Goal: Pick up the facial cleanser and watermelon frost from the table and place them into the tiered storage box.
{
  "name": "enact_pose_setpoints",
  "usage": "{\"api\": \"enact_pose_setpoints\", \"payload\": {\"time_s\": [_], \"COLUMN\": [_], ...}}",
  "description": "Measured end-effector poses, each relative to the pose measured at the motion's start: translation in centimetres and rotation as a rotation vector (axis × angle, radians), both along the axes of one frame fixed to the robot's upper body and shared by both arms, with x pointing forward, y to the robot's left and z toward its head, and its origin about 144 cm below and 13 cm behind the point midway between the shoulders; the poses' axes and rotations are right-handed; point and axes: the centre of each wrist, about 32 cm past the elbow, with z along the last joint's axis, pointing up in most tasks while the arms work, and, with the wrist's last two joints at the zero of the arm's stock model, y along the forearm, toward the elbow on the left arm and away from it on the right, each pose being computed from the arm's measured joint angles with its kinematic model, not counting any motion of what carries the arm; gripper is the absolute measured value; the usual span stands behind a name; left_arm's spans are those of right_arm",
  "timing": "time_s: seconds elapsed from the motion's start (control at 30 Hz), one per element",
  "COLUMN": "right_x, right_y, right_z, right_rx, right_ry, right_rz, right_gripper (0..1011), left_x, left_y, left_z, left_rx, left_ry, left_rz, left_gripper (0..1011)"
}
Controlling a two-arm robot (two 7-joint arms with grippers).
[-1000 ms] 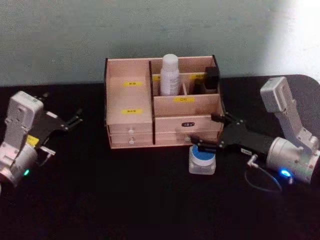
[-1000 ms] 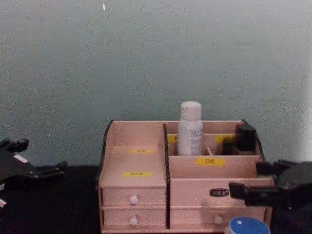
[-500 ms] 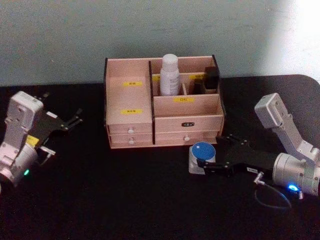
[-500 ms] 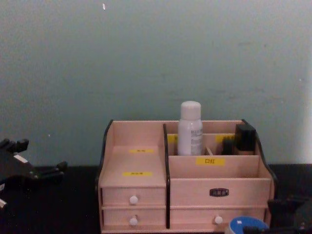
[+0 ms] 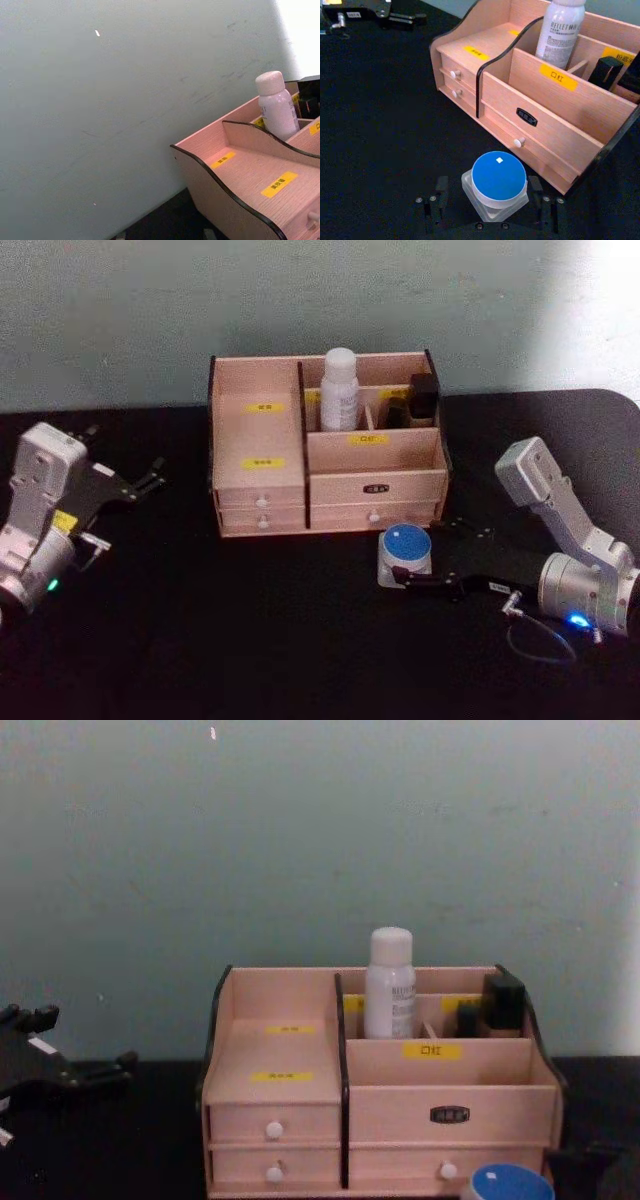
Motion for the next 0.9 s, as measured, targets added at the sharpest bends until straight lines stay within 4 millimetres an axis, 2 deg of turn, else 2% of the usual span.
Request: {"api": "enact_pose_setpoints", "payload": {"time_s": [0.9], "right_x": [1.5], "right_y": [0.6], "right_z": [-1.2], "right_rx": [0.000], "right_ry": [0.009], "right_rz": [-0.012], "right_gripper": [1000], "left_x": [0.0], "left_y": [0.0], "left_z": [0.0], "left_rx": [0.000], "left_ry": [0.000], "left_rz": [0.000], "left_gripper": [1001]}}
